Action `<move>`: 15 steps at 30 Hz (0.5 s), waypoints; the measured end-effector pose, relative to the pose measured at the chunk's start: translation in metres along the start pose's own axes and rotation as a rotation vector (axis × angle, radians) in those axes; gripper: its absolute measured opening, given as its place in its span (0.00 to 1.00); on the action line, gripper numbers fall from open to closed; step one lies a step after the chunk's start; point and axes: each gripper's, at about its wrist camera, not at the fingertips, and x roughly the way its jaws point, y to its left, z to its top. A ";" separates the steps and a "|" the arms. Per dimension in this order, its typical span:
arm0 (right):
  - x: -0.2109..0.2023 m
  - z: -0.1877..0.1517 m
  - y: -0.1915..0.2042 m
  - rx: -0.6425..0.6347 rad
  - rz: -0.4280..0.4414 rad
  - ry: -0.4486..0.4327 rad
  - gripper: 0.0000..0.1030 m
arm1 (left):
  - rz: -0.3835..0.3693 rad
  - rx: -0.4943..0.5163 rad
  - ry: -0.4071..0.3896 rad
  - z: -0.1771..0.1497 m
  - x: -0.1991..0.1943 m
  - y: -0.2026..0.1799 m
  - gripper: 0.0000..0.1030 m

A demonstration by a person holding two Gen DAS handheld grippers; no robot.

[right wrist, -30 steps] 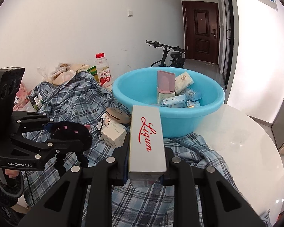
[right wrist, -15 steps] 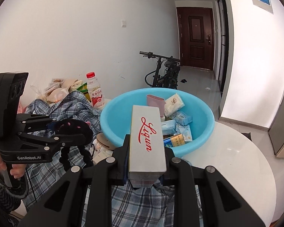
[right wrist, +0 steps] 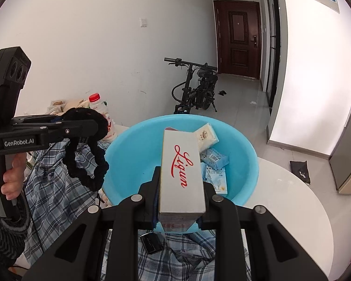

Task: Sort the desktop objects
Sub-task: 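Carry the Liqun box over the blue basin while the left tool carries the black item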

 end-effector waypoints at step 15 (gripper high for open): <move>0.057 0.043 -0.032 0.006 -0.048 0.091 0.21 | 0.139 0.035 0.067 0.080 0.111 0.006 0.42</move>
